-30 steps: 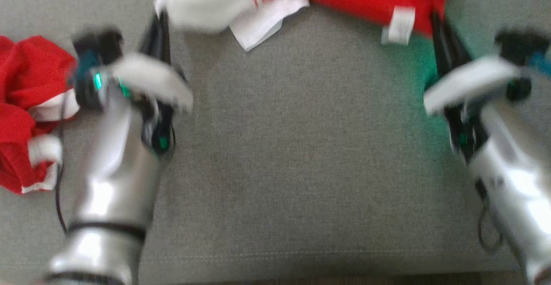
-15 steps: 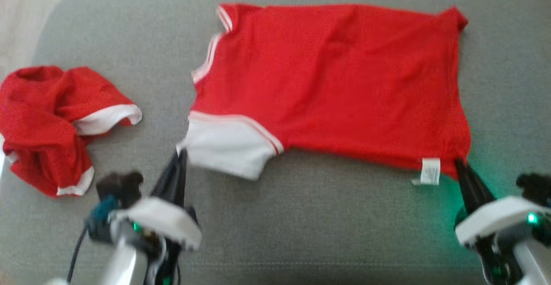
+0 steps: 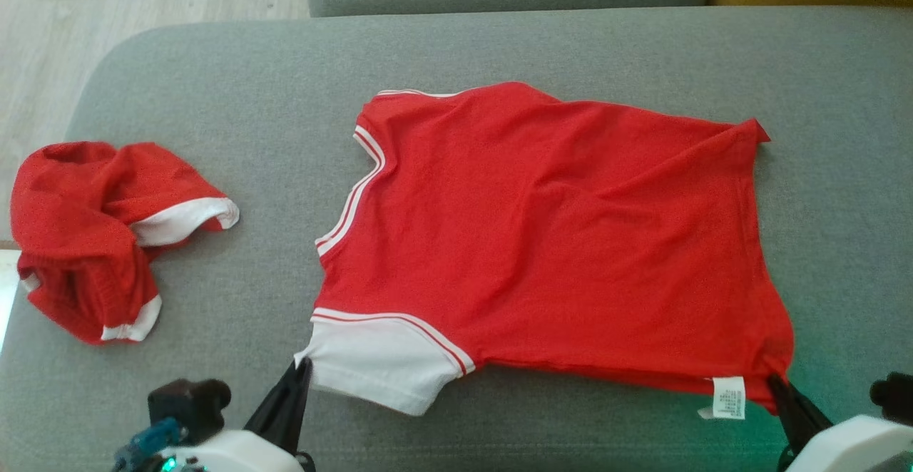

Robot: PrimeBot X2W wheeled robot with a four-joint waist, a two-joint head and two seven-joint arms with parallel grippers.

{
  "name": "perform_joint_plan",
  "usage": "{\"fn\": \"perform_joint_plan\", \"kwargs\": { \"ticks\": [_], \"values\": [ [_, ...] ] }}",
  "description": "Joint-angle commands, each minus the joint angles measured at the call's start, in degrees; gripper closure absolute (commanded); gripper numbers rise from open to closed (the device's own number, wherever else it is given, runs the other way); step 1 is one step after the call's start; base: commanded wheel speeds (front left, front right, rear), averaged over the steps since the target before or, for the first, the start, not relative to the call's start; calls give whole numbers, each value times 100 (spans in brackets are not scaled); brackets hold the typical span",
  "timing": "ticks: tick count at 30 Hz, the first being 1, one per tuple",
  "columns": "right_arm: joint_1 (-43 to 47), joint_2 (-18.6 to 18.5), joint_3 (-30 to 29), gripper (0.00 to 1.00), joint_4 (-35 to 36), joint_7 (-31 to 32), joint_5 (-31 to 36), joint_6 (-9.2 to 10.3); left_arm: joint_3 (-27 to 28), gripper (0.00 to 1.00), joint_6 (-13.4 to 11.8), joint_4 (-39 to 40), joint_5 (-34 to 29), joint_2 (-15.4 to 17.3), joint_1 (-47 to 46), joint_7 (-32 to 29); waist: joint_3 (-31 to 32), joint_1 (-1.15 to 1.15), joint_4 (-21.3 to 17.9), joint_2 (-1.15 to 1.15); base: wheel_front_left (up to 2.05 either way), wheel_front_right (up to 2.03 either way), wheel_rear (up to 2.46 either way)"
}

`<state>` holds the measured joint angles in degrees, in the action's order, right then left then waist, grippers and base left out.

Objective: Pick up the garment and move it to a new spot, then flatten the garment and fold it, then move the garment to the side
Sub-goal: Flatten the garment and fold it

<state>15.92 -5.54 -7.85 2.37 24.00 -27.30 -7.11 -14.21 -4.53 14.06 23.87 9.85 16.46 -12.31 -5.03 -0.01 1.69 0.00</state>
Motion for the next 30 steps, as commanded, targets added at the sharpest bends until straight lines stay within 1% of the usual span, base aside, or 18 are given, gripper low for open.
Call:
{"fn": "perform_joint_plan", "kwargs": {
  "ticks": [1, 7, 8, 9, 14, 19, 22, 24, 25, 26, 27, 28, 30],
  "values": [
    [-115, -38, -11, 100, 327, 184, 82, -37, 218, 100, -31, 286, 53, 73, -223, -74, -31, 1, -29, 0, 0, 0, 0],
    [-448, 135, -200, 100, 468, 1003, 206, -37, 337, 100, 62, 174, 254, 203, -739, -405, -253, 1, -162, 0, 0, 0, 0],
    [-448, 135, -200, 100, 468, 1003, 206, -37, 337, 100, 62, 174, 254, 203, -739, -405, -253, 1, -162, 0, 0, 0, 0],
    [-550, 152, -228, 100, 458, 1133, 214, -37, 350, 100, 103, 122, 388, 169, -867, -482, -302, 1, -174, 0, 0, 0, 0],
    [-1147, 211, -347, 100, 379, 1564, 265, -37, 415, 100, 324, -273, 619, 281, -1683, -756, -575, 1, -272, 0, 0, 0, 0],
    [-1722, 238, -414, 100, 169, 1662, 287, -37, 427, 100, 525, -863, 761, 341, -2529, -924, -857, 1, -340, 0, 0, 0, 0],
    [-2020, 248, -363, 100, 31, 1583, 261, -37, 418, 100, 606, -1247, 753, 343, -2983, -892, -1000, 1, -390, 0, 0, 0, 0],
    [-2197, 250, -301, 99, -53, 1420, 236, -37, 386, 100, 673, -1498, 761, 315, -3236, -852, -1094, 1, -408, 0, 0, 0, 0],
    [-2271, 251, -266, 65, -96, 1313, 210, -37, 377, 96, 700, -1619, 760, 298, -3348, -807, -1135, 1, -416, 0, 0, 0, 0],
    [-2333, 251, -226, 25, -138, 1194, 198, -37, 373, 68, 723, -1739, 768, 271, -3441, -753, -1171, 1, -424, 0, 0, 0, 0],
    [-2372, 246, -165, 0, -173, 1084, 191, -37, 363, 21, 739, -1851, 741, 264, -3521, -686, -1202, 1, -429, 0, 0, 0, 0],
    [-2403, 240, -113, 0, -180, 933, 171, -37, 348, 0, 760, -1940, 704, 256, -3589, -591, -1232, 1, -432, 0, 0, 0, 0],
    [-2436, 159, 17, 0, -123, 479, 190, -37, 333, 0, 779, -2059, 627, 219, -3668, -349, -1273, 1, -435, 0, 0, 0, 0]
  ]
}}
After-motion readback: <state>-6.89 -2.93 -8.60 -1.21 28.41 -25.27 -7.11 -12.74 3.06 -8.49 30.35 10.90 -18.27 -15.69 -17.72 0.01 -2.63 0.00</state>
